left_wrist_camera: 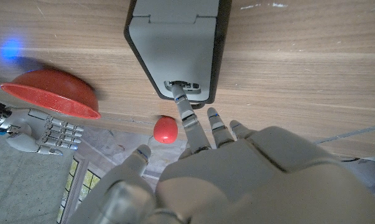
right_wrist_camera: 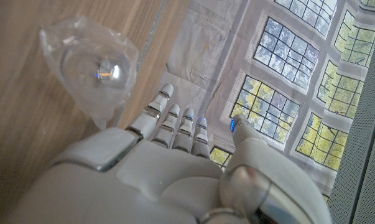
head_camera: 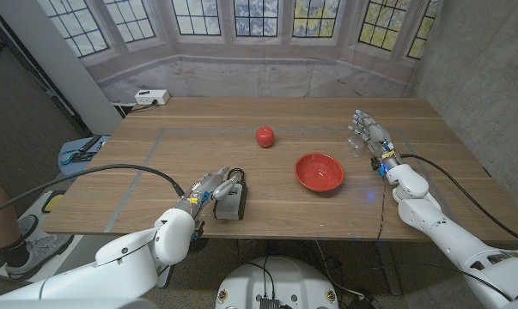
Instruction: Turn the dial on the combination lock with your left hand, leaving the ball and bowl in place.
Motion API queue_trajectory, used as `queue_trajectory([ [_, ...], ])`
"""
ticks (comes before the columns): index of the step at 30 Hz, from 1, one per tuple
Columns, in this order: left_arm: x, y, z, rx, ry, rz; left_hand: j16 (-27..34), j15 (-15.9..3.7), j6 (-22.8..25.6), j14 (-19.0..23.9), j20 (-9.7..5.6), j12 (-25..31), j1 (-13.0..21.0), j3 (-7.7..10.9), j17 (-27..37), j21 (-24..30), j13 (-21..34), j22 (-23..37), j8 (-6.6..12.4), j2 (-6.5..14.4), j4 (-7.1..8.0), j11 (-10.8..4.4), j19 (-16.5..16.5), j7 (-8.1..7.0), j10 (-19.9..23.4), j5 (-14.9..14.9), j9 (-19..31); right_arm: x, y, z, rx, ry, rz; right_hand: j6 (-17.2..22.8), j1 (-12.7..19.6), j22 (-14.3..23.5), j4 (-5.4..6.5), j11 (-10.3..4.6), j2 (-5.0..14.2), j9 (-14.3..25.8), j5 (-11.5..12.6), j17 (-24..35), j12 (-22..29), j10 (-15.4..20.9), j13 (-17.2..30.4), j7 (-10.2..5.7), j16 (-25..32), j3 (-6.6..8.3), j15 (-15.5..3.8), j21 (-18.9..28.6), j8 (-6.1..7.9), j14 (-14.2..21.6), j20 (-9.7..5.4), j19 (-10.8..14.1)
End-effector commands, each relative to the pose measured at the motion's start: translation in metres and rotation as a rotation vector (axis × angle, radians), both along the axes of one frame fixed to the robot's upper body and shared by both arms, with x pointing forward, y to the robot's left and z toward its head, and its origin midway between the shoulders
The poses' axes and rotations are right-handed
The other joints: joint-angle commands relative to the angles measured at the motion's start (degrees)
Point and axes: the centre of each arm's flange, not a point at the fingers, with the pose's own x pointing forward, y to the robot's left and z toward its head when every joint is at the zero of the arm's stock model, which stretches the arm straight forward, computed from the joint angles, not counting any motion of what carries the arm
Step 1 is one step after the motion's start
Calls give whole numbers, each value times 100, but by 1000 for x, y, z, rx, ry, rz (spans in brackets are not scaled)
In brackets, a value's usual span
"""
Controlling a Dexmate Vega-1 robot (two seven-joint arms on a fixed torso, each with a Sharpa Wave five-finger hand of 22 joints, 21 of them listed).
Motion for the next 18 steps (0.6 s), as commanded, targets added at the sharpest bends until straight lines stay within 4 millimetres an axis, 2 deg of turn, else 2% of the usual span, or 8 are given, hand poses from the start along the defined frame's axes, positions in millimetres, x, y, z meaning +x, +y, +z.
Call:
queue_trajectory([
  [1,-6,-3,0,-4,-6,-11,-6,-25,20,52,2,47,27,-20,5,-2,12,13,-20,-34,-9,8,-3,28,66,37,12,-2,2,-1,-6,2,2,5,-22,30,-2,10,15,22,-29,25,26,-9,11,23,49,12,-273,29,6,-17,-212,41],
  [18,-14,-9,2,-6,-39,-19,-6,-21,29,57,3,39,29,-24,5,1,12,13,-19,-32,-11,40,8,22,56,39,12,-6,2,-3,-4,-7,7,3,-30,30,2,6,5,22,-32,27,24,-14,11,23,48,10,-271,27,5,-22,-213,41],
])
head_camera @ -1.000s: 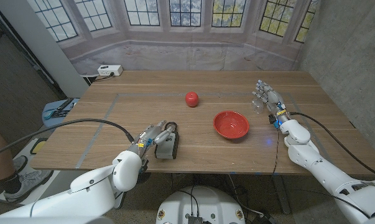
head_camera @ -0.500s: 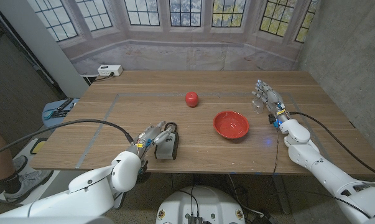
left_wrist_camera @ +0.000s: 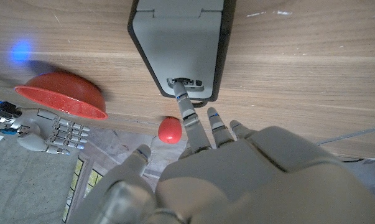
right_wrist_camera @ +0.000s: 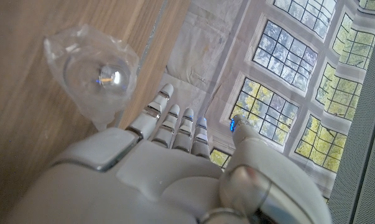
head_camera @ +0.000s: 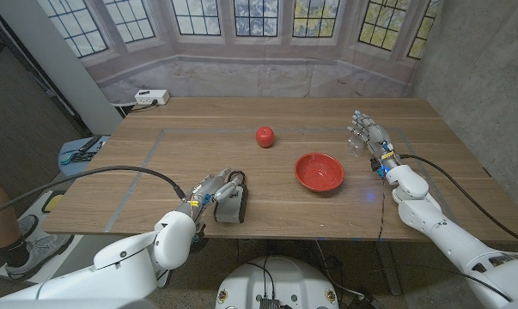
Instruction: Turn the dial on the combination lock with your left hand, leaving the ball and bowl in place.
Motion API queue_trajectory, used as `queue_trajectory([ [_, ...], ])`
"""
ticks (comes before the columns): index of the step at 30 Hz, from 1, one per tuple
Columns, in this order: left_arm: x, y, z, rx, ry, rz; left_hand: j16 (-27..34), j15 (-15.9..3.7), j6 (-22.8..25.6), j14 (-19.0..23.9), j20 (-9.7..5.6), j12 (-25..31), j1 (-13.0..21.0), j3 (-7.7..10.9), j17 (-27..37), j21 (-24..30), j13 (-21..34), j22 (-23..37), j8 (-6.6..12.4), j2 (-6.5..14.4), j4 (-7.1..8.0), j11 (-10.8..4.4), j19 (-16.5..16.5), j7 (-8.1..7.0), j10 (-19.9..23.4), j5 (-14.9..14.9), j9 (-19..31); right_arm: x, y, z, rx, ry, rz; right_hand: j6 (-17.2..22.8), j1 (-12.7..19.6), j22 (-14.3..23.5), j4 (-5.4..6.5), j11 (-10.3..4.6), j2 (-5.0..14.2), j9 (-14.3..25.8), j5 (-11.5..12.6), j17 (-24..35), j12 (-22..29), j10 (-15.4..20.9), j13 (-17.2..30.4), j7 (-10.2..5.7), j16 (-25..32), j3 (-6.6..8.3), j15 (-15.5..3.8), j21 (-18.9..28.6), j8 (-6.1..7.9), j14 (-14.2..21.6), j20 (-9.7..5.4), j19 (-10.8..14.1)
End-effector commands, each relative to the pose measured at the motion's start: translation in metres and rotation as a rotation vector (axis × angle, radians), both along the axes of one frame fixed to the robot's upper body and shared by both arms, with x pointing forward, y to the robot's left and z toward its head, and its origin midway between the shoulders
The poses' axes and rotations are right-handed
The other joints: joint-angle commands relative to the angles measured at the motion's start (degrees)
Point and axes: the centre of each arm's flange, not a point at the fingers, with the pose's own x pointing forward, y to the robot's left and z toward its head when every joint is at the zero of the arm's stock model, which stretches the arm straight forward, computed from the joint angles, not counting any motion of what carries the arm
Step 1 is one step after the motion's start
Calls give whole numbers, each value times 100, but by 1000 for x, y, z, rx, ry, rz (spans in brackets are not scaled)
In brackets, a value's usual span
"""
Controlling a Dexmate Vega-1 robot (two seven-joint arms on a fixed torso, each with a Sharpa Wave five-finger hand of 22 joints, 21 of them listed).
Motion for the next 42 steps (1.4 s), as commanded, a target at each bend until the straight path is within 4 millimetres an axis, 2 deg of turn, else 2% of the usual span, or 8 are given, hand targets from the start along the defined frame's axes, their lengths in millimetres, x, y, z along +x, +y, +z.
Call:
queue_trajectory([
  [1,-6,-3,1,-7,-22,-4,-7,-19,31,55,4,-2,29,-8,5,1,-5,13,-18,-31,5,-4,9,24,13,39,12,-4,-1,-1,2,-7,1,3,-29,30,1,12,5,22,-32,26,25,-12,11,27,49,11,-267,29,6,-20,-208,45],
  [23,-9,-1,-2,-15,-21,-13,-8,-14,26,58,18,-6,33,-11,4,2,-5,12,-23,-31,0,-6,21,21,14,41,11,-9,1,-6,6,-6,-4,3,-29,29,0,6,2,22,-32,24,24,-16,11,24,49,15,-269,26,6,-18,-196,41],
  [42,-8,3,17,6,-95,-25,-11,9,57,50,8,-41,44,-9,3,16,-5,11,-13,-28,-9,7,73,14,-104,41,11,-10,3,-2,0,-11,-7,4,-30,29,1,5,3,22,-32,23,24,-16,10,22,48,18,-272,25,6,-23,-195,39],
])
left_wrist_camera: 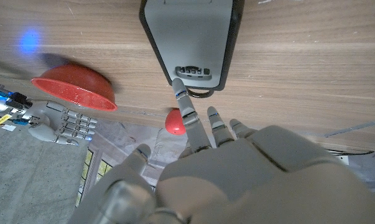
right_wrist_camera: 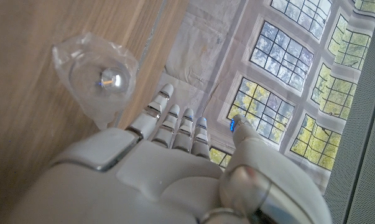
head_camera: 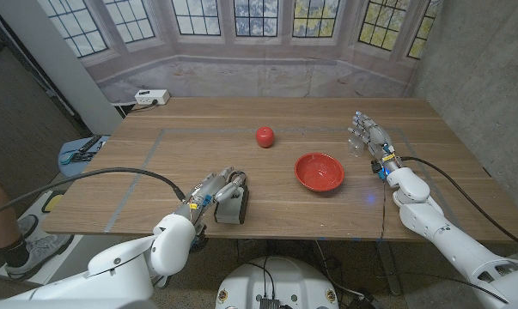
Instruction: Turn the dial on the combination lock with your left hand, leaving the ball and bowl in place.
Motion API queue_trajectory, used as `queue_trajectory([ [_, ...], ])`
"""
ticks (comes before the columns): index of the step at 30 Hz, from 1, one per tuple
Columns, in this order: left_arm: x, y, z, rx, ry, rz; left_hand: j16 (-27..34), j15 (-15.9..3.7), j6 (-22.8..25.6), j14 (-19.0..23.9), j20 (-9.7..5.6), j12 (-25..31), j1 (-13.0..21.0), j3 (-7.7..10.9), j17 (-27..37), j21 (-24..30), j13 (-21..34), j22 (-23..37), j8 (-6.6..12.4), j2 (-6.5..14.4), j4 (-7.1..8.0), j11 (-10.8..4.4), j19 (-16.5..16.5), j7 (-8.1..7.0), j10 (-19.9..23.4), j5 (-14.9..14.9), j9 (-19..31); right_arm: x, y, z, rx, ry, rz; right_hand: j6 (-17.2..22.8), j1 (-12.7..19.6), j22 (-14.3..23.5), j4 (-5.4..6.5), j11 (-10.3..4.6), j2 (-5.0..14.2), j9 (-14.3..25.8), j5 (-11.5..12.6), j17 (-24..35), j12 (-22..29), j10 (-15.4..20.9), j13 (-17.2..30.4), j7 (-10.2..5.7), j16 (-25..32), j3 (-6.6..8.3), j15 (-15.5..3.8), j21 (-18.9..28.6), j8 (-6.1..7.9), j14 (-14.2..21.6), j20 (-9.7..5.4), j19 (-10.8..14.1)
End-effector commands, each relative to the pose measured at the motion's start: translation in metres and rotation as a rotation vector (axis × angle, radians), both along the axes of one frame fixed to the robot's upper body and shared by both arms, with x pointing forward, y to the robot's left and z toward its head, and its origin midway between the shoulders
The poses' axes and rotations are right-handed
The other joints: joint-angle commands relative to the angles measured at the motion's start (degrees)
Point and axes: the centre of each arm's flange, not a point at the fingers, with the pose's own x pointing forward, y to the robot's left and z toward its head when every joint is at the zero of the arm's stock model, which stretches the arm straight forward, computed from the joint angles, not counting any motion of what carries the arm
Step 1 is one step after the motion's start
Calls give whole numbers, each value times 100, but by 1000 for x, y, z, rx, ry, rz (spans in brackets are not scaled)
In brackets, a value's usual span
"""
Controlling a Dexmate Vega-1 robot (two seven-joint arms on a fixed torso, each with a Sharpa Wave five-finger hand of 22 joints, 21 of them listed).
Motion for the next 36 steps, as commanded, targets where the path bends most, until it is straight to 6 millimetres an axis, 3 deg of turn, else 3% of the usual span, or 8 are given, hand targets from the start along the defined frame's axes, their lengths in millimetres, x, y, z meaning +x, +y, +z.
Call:
queue_trajectory([
  [1,1,3,10,12,-38,-5,-11,8,61,52,-19,-13,44,-9,3,17,0,11,-11,-28,-10,-13,12,10,-23,41,11,0,2,2,-4,-1,-4,4,-30,29,0,3,3,22,-32,23,24,-17,10,22,48,19,-274,25,6,-23,-197,39],
  [23,6,7,19,1,-63,-29,-13,20,103,53,-16,-5,69,4,0,9,0,9,-7,-31,-34,0,20,10,-39,38,11,-4,6,1,-8,4,-4,62,-32,30,0,3,2,23,-33,22,25,-17,11,27,44,22,-285,24,25,-33,-200,35],
  [36,11,16,25,-16,-73,-46,-14,57,114,48,-13,-23,81,13,1,5,1,9,-9,-31,-43,27,22,12,-120,36,11,-5,19,6,-29,12,1,126,-24,30,-7,4,3,25,-32,18,24,-22,11,59,42,27,-281,24,43,-35,-197,36],
])
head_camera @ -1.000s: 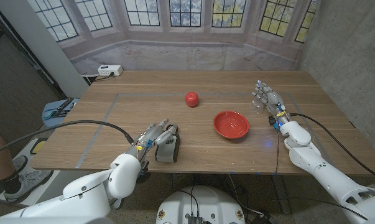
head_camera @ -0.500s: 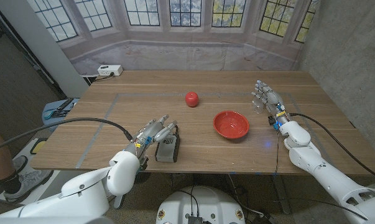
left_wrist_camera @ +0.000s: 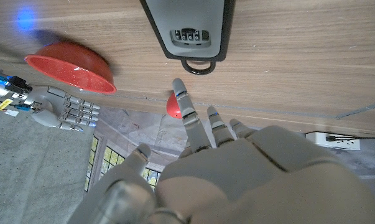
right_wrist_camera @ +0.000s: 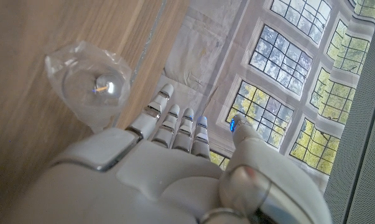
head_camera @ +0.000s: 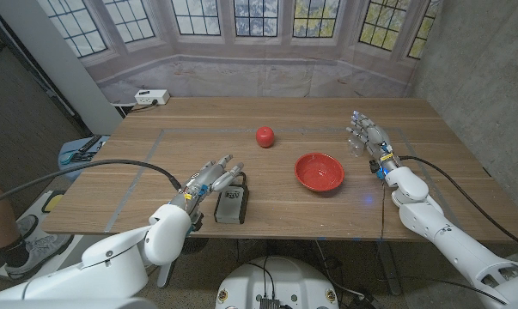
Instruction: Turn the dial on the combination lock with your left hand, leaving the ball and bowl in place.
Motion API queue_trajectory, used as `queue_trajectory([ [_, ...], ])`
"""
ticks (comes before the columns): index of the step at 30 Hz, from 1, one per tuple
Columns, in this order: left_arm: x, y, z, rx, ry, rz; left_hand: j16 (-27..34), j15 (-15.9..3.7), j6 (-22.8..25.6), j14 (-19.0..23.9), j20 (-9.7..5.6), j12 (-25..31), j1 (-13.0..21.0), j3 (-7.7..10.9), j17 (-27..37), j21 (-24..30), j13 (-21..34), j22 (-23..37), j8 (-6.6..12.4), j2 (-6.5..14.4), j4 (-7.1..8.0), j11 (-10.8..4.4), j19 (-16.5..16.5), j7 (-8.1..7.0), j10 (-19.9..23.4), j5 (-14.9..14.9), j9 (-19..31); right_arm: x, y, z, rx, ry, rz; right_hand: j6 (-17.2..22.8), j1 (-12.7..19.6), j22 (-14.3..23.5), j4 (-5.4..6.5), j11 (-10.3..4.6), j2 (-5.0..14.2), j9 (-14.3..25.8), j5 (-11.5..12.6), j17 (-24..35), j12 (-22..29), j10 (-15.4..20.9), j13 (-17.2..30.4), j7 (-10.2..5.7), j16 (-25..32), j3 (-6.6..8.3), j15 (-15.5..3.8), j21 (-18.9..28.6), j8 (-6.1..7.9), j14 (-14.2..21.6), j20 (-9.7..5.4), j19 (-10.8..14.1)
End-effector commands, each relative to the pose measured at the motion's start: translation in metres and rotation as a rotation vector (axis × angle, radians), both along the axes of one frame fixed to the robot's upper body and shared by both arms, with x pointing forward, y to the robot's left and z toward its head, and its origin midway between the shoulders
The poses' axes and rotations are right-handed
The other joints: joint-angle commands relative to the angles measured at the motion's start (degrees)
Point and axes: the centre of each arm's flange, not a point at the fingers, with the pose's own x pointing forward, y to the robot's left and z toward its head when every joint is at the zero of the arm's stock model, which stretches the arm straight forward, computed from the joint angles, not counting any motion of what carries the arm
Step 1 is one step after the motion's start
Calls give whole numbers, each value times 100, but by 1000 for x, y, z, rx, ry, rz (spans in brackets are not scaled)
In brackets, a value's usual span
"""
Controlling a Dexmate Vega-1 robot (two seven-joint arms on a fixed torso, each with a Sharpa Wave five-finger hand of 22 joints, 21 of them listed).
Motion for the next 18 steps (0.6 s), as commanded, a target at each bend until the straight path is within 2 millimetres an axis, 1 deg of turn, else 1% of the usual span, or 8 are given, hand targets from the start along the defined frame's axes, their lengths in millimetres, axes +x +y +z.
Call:
queue_trajectory([
  [1,5,8,6,-16,-9,-17,-13,34,64,20,-9,-25,57,15,1,5,1,9,-10,-6,-43,3,25,2,-61,35,11,-1,10,4,-17,7,5,74,-24,30,-7,8,3,25,-32,18,24,-22,10,4,43,27,-279,24,21,-31,-198,35],
  [8,9,5,17,-5,-31,-40,-9,61,85,28,-6,-33,60,18,2,4,2,9,-6,-9,-46,38,29,0,-116,33,11,-1,14,7,-25,11,11,93,-19,30,-10,8,4,26,-31,16,24,-22,10,15,43,31,-276,24,22,-31,-196,36],
  [10,11,5,20,-9,-45,-45,-9,56,89,28,-2,-39,61,19,2,3,3,9,-6,-9,-46,27,30,-4,-140,33,11,-1,16,9,-31,11,10,93,-18,30,-12,9,3,26,-31,15,25,-20,10,16,44,32,-272,24,20,-27,-195,36],
  [18,20,13,28,-29,-68,-72,0,65,137,50,35,-36,65,23,4,9,4,8,6,-12,-50,47,53,-23,-182,30,11,-2,25,16,-50,14,3,102,-11,30,-18,11,3,27,-30,13,25,-22,10,13,42,37,-277,25,16,-28,-197,37],
])
